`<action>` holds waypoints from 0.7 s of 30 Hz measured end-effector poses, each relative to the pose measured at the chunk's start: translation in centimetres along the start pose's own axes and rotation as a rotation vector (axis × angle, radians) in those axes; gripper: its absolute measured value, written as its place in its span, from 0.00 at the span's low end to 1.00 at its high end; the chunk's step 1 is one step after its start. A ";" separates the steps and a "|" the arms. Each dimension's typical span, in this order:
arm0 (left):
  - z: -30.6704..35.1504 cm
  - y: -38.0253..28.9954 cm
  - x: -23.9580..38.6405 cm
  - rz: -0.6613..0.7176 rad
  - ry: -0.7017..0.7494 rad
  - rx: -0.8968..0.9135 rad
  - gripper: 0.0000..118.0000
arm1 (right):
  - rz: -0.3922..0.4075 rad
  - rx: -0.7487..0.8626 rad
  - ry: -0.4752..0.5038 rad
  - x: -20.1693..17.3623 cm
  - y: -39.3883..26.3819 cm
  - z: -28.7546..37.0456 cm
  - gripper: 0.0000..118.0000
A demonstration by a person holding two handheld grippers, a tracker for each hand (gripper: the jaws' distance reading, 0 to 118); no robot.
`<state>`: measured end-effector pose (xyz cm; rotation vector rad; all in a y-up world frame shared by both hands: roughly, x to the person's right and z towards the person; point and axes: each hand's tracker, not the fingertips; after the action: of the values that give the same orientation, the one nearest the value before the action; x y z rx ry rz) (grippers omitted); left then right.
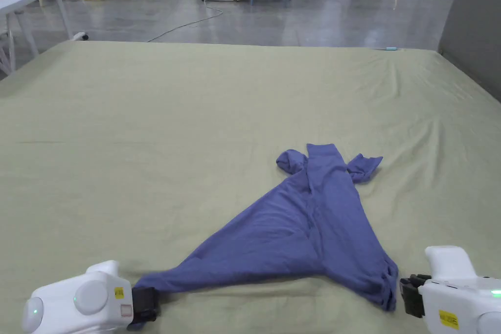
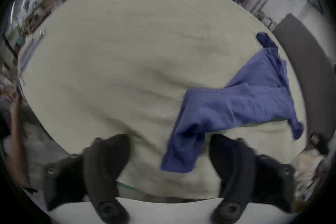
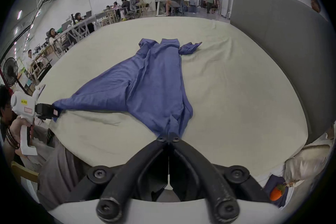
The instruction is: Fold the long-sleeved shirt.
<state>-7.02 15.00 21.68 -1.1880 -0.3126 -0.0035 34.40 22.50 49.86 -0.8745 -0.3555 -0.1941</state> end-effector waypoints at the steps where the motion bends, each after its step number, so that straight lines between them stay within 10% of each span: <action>1: 0.5 0.1 0.1 -0.081 0.083 0.053 0.57 | 0.005 -0.005 0.003 -0.6 0.7 -0.6 0.00; 3: 1.2 0.6 -0.6 -0.141 0.064 0.120 0.01 | 0.022 -0.006 0.010 -1.4 2.1 -1.6 0.00; 11: 3.6 1.7 -0.2 -0.074 -0.078 0.182 0.00 | 0.186 0.047 0.117 -5.4 17.8 -9.8 0.00; 15: 4.6 2.2 0.4 -0.047 -0.112 0.197 0.00 | 0.316 -0.007 0.156 -7.8 25.6 -16.2 0.82; 21: 4.6 2.7 0.3 -0.022 -0.143 0.182 0.00 | 0.430 -0.138 0.097 -9.4 30.5 -26.5 0.80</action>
<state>-7.37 20.23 20.83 -1.0062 -0.4426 0.0896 41.08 21.27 8.97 -1.0527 -0.0589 0.1384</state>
